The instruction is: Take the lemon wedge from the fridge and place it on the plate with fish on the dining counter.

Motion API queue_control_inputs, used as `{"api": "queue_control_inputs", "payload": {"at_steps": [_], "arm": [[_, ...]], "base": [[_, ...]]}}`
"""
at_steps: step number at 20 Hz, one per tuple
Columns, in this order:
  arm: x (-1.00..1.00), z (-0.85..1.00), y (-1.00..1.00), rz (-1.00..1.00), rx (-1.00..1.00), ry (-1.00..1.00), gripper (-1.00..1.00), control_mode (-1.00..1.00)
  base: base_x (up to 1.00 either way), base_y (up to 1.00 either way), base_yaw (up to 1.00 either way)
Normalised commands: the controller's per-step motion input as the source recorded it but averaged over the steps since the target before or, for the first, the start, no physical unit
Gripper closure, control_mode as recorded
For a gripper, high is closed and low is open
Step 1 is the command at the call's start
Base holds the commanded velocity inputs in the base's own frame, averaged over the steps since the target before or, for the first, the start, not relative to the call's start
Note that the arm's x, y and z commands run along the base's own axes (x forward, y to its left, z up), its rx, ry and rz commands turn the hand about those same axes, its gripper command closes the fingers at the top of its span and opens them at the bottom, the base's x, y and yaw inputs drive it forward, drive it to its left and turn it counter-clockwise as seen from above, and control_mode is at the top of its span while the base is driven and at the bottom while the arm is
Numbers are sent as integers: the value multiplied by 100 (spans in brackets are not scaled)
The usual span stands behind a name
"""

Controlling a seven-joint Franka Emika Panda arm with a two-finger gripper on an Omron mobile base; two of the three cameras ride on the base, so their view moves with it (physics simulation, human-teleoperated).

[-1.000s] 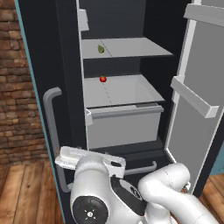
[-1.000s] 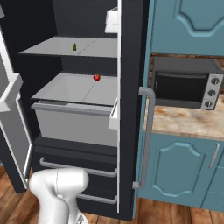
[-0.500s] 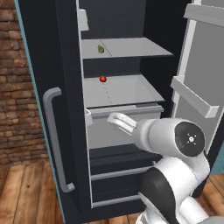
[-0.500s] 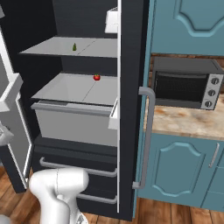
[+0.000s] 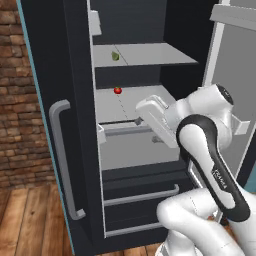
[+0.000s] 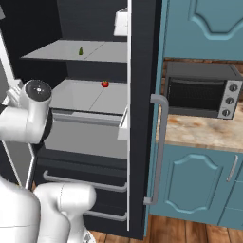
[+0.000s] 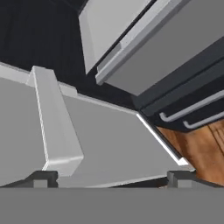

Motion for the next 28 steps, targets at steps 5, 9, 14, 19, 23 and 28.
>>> {"api": "queue_control_inputs", "payload": {"at_steps": [5,9,14,19,23,28], "arm": [[100,-27,60,33,5,12,-100,-100],[92,-49,98,30,0,3,-100,-100],[40,-51,100,31,-1,-2,-100,-100],[5,-46,100,33,-6,-13,-100,-100],[0,-32,96,25,-10,-11,-100,-100],[-42,0,-45,-5,-1,-5,-100,-100]], "base": [[0,0,0],[0,0,0],[0,0,0],[0,0,0],[0,0,0],[0,0,0]]}}
